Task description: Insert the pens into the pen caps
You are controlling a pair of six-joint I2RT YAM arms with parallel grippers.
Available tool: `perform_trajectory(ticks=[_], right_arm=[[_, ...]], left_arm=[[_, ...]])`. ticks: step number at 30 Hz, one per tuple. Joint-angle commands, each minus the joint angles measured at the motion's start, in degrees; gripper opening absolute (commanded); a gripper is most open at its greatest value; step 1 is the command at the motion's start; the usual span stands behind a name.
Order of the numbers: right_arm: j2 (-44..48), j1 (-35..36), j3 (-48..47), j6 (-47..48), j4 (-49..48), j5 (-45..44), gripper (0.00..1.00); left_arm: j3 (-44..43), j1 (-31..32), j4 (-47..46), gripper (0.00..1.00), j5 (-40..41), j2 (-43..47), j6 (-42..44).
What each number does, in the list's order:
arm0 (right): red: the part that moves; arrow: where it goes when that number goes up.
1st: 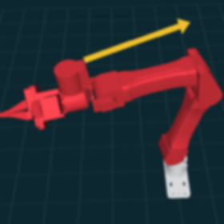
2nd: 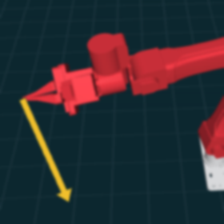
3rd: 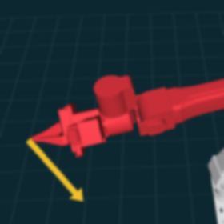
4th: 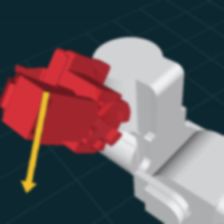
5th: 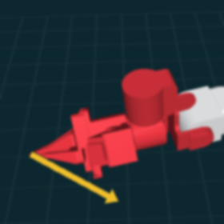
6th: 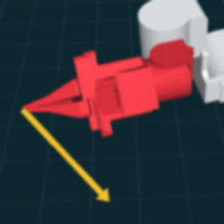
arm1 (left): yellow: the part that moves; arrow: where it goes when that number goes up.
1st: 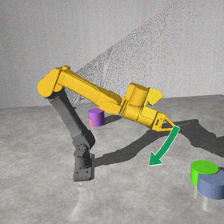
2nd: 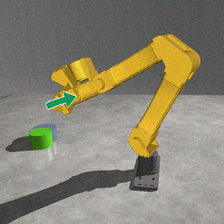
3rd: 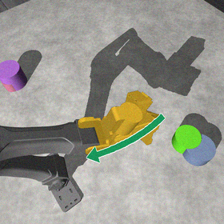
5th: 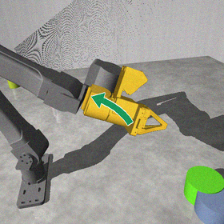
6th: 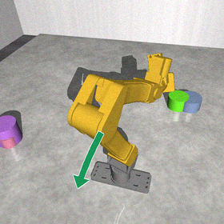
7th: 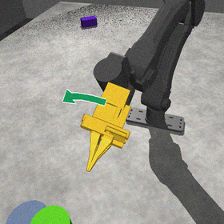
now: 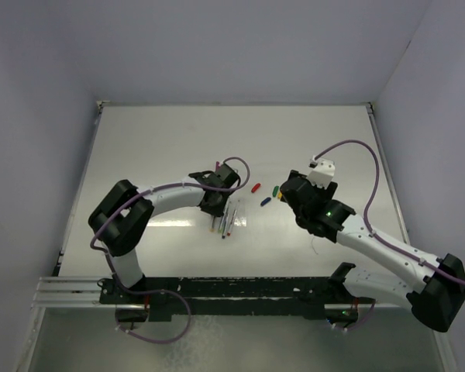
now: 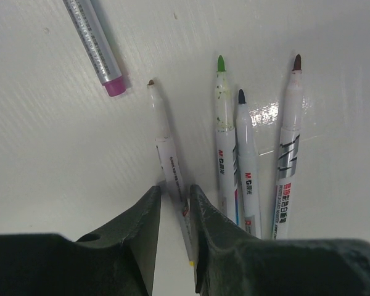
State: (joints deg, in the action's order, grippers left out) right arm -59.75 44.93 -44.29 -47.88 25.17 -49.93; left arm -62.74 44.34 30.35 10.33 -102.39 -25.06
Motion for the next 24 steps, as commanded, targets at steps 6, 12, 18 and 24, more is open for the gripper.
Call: perform_trajectory(ticks=[6, 12, 18, 24], right_arm=[[0.15, -0.12, -2.82, -0.81, -0.24, -0.96, 0.84], [0.31, -0.14, -2.83, -0.85, 0.12, -0.78, 0.82], [1.04, -0.18, -2.43, -0.83, 0.55, -0.85, 0.78], [2.06, -0.16, -2.02, -1.33, 1.54, -1.65, 0.78]], left_arm=[[3.7, 0.36, 6.0, 0.28, -2.31, -2.05, -0.6], [3.88, 0.34, 4.8, 0.27, -2.63, -4.18, -0.61], [4.05, 0.31, 3.18, 0.19, -1.71, -7.67, -1.03], [4.59, 0.27, 2.16, 0.0, -2.78, -10.04, 0.14]])
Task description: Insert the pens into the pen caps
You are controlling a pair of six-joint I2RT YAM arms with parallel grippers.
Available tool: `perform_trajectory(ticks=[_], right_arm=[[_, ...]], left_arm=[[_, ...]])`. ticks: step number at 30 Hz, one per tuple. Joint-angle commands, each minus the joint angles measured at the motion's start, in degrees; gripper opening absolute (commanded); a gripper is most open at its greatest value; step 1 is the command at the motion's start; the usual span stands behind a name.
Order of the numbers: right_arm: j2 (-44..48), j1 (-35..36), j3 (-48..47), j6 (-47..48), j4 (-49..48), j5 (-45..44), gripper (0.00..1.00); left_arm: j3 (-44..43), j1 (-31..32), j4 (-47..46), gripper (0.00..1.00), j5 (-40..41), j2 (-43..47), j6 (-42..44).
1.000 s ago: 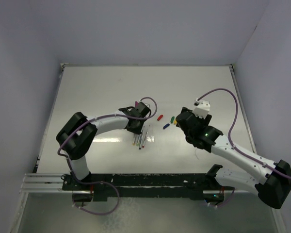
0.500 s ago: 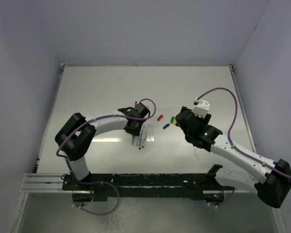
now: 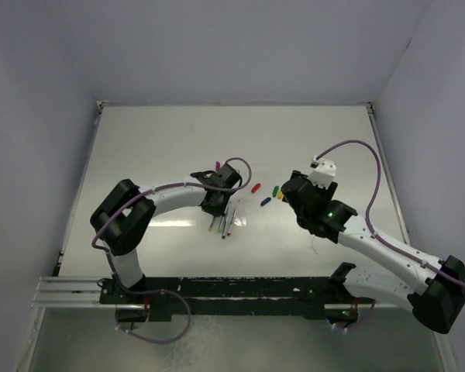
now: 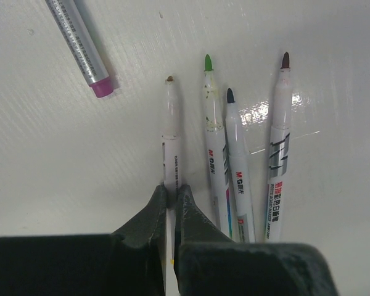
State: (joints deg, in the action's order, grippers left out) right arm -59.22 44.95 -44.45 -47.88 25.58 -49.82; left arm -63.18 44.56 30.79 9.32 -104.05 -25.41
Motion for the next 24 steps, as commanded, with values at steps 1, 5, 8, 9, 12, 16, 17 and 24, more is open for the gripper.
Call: perform_trajectory(ticks=[1, 5, 8, 9, 12, 16, 17, 24], right_arm=[[1.62, -0.14, -1.67, -1.41, 1.19, -1.84, 0.77], [1.14, -0.22, -1.26, -1.66, 1.25, -2.18, 0.75], [0.04, -0.25, -1.47, -1.95, 1.66, -2.38, 0.64], [-0.46, -0.22, -1.62, -1.82, 1.71, -2.38, 0.6], [-2.25, -0.22, -2.53, -1.65, 2.04, -2.3, 0.5], [-4.83, -0.66, -3.7, -1.46, 2.4, -1.94, 0.48], [-5.52, -0.98, -3.99, -0.99, 2.18, -1.56, 0.45], [-11.64, -5.76, -5.63, 1.35, -0.67, 5.13, 0.22]], left_arm=[[5.0, 0.02, 1.83, 0.0, -2.32, -8.49, 0.84], [5.37, 0.09, 2.12, 0.0, -2.84, -6.74, 1.42], [6.07, 0.09, 2.29, 0.0, -2.64, -2.35, 0.71], [6.29, 0.05, 2.35, 0.0, -2.46, -0.48, 0.36], [6.24, 0.07, 2.8, 0.0, -2.0, 5.0, -0.38], [5.9, 0.09, 4.57, 0.0, -0.91, 11.62, -0.94], [5.88, 0.09, 4.85, 0.0, -0.73, 13.1, -1.03], [6.37, 0.09, 5.13, 0.0, -1.46, 20.57, -1.24]])
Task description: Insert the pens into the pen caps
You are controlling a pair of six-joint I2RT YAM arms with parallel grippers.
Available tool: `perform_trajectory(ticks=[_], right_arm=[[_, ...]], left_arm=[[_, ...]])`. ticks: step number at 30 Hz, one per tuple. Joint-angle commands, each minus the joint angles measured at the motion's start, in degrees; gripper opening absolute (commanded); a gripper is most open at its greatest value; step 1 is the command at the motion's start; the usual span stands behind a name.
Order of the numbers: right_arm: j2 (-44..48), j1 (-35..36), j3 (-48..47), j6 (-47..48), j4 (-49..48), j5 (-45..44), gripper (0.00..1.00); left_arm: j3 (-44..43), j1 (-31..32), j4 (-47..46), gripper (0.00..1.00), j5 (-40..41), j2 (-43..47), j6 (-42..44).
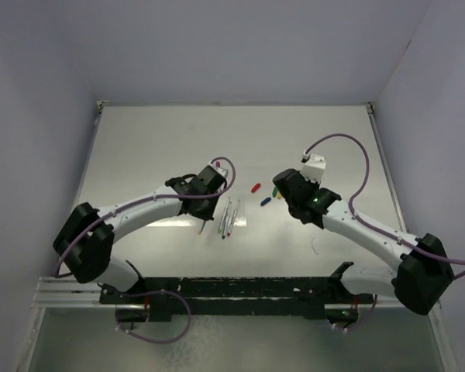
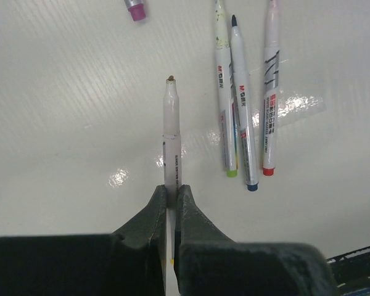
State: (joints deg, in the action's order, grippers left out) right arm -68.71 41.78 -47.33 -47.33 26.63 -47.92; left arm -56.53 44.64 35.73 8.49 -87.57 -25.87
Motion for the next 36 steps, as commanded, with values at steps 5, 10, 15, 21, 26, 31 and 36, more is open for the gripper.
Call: perform_trajectory(ticks=[5, 10, 15, 21, 26, 31, 36], right_arm=[[-6.96, -5.05, -3.62, 2.93, -5.6, 8.37, 0.38], [-12.79, -6.46, -6.45, 4.8, -7.54, 11.41, 0.52], [-17.12, -7.04, -8.95, 5.69, -9.56, 12.67, 0.34], [-21.64, -8.21, -12.25, 5.8, -10.49, 14.6, 0.28], [-24.09, -9.29, -13.04, 5.76, -11.54, 16.59, 0.29], [-25.9, -10.34, -13.53, 5.17, -11.94, 17.4, 0.31], [-27.31, -11.09, -13.67, 4.81, -12.6, 19.0, 0.32]], left_arm=[[0.99, 0.0, -2.25, 0.0, -2.23, 6.02, -0.42], [3.71, 0.09, -8.55, 0.0, -6.34, 9.1, -0.12], [4.78, 0.09, -10.42, 0.0, -7.18, 10.14, 0.28], [5.02, 0.07, -10.15, 0.0, -6.99, 10.18, 0.35], [5.01, 0.08, -10.4, 0.0, -7.33, 9.89, 0.53], [4.77, 0.09, -10.37, 0.0, -7.61, 9.52, 0.73], [4.72, 0.06, -10.41, 0.0, -7.61, 9.2, 0.87]])
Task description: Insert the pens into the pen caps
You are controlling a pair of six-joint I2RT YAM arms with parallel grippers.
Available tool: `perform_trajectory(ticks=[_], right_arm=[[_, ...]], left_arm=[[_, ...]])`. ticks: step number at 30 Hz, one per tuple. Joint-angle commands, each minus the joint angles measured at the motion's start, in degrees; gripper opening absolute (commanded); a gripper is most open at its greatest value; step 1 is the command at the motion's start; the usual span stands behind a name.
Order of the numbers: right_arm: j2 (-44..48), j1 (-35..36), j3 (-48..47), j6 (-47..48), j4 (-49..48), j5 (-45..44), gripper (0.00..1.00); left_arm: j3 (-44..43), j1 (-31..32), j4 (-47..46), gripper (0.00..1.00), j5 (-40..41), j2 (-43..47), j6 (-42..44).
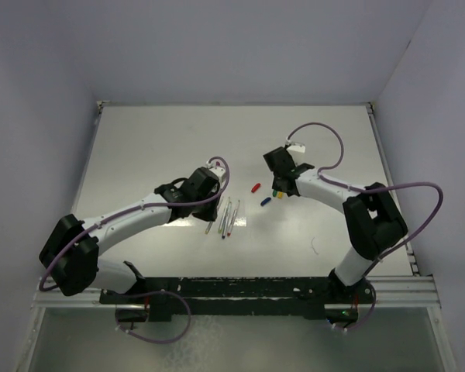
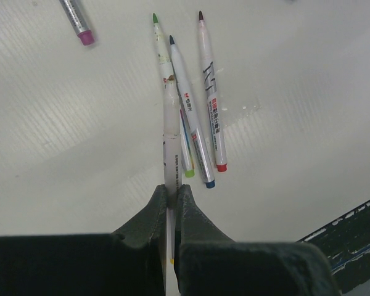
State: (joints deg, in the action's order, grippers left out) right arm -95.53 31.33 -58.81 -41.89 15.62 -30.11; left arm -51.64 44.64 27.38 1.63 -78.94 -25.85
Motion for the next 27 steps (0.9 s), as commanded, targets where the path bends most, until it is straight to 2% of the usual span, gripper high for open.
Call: perform_trajectory(ticks=[1, 27], right_arm=[[-0.68, -0.72, -2.19, -0.63, -1.72, 1.4, 0.32], [-2.47, -1.93, 0.08, -3.56, -2.42, 3.03, 0.3]], left_arm=[[-0.21, 0.06, -2.06, 0.0, -0.75, 0.47, 0.88], [0.99, 0.08, -3.28, 0.0, -1.27, -0.65, 0.71]])
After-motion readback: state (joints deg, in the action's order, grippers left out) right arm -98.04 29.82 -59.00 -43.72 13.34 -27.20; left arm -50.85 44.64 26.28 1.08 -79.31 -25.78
